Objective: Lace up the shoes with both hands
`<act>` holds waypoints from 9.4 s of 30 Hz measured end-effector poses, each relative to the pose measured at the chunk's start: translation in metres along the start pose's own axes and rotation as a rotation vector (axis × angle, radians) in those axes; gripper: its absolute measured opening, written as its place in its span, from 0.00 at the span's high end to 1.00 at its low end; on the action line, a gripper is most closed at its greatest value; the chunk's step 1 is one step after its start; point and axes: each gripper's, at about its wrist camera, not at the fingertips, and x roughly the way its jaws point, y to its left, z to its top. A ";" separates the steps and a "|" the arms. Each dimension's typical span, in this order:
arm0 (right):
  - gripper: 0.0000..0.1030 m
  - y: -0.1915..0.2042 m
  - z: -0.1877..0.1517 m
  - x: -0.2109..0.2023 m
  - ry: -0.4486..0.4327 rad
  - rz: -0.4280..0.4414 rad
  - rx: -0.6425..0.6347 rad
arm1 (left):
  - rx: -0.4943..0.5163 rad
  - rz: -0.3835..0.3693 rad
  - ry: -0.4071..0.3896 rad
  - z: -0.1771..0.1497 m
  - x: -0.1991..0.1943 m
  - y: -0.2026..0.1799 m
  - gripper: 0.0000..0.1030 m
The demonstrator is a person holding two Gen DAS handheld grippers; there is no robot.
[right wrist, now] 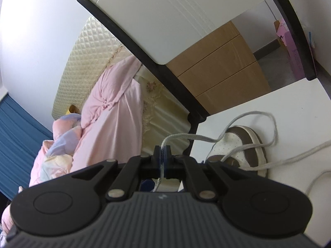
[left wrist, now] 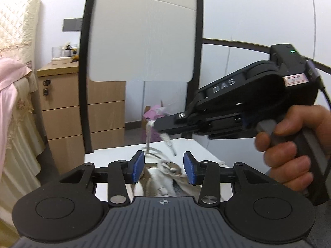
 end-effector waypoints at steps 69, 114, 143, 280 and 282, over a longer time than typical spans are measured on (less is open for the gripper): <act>0.97 0.052 0.064 0.041 0.211 -0.161 -0.361 | -0.094 -0.051 0.087 0.000 0.004 0.029 0.49; 0.66 0.058 0.061 -0.064 0.151 -0.343 -0.496 | 0.104 -0.096 0.014 -0.004 0.002 0.001 0.97; 0.96 0.114 -0.125 0.016 0.824 -0.194 -2.530 | 0.204 -0.132 0.076 -0.014 0.007 -0.003 0.97; 0.92 0.054 -0.003 0.093 0.652 -0.186 -1.128 | 0.249 -0.029 0.262 -0.021 0.050 0.021 0.90; 0.91 0.060 0.008 0.090 0.645 -0.189 -1.111 | 0.253 -0.029 0.262 -0.020 0.050 0.021 0.90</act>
